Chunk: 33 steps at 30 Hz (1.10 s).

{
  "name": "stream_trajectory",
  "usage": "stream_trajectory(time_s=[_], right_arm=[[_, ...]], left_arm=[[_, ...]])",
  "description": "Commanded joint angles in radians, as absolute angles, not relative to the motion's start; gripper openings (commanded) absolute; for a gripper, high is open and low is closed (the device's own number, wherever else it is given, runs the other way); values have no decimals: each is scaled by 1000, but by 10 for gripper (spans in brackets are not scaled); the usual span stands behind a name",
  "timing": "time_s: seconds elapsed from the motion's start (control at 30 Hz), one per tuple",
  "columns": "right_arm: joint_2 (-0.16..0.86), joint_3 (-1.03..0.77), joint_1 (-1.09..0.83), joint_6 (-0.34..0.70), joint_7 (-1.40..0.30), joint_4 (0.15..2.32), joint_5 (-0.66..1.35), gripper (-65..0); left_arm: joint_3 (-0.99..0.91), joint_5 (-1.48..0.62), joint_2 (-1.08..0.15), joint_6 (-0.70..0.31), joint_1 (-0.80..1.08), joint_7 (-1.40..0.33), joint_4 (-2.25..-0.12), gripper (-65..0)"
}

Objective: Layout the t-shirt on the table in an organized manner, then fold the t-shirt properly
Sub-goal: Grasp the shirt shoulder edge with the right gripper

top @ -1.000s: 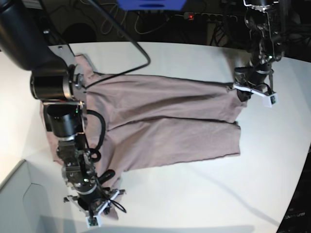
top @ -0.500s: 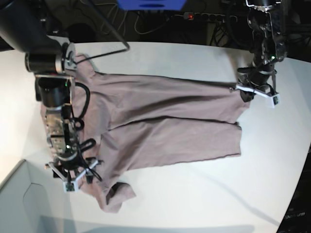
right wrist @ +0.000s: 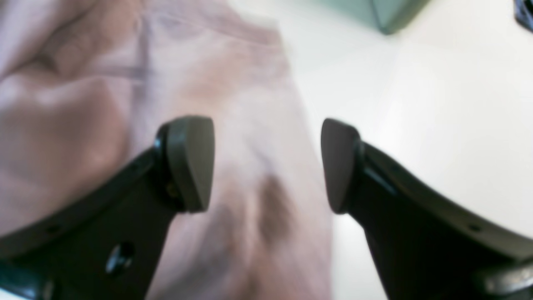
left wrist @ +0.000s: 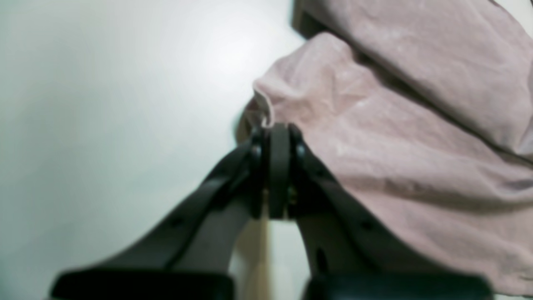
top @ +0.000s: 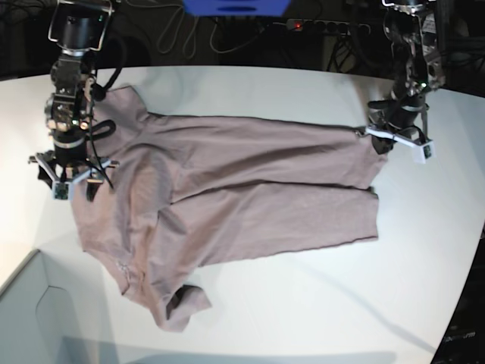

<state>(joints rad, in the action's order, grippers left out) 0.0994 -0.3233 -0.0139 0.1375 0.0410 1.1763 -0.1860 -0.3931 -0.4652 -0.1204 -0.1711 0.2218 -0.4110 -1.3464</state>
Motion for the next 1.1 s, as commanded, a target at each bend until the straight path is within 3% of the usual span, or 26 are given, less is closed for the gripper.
stream_trajectory(time_s=[0.0, 0.43, 0.9, 0.97, 1.07], right_arm=[[108, -332, -28, 139, 74, 1219, -180, -263], [102, -375, -228, 143, -2, 1267, -177, -262], [62, -371, -257, 145, -8, 1264, -179, -267], [56, -371, -272, 154, -8, 1264, -179, -288], [56, -374, -274, 288, -10, 1256, -180, -396]], left_arm=[[-397, -470, -133, -176, 213, -389, -1365, -649], [-397, -470, -131, -176, 217, -389, -1365, -649], [-398, -470, -117, -176, 243, -387, -1379, -649], [-398, -472, -116, -176, 262, -384, -1399, -649], [-398, -472, -116, -176, 275, -383, -1425, -649]])
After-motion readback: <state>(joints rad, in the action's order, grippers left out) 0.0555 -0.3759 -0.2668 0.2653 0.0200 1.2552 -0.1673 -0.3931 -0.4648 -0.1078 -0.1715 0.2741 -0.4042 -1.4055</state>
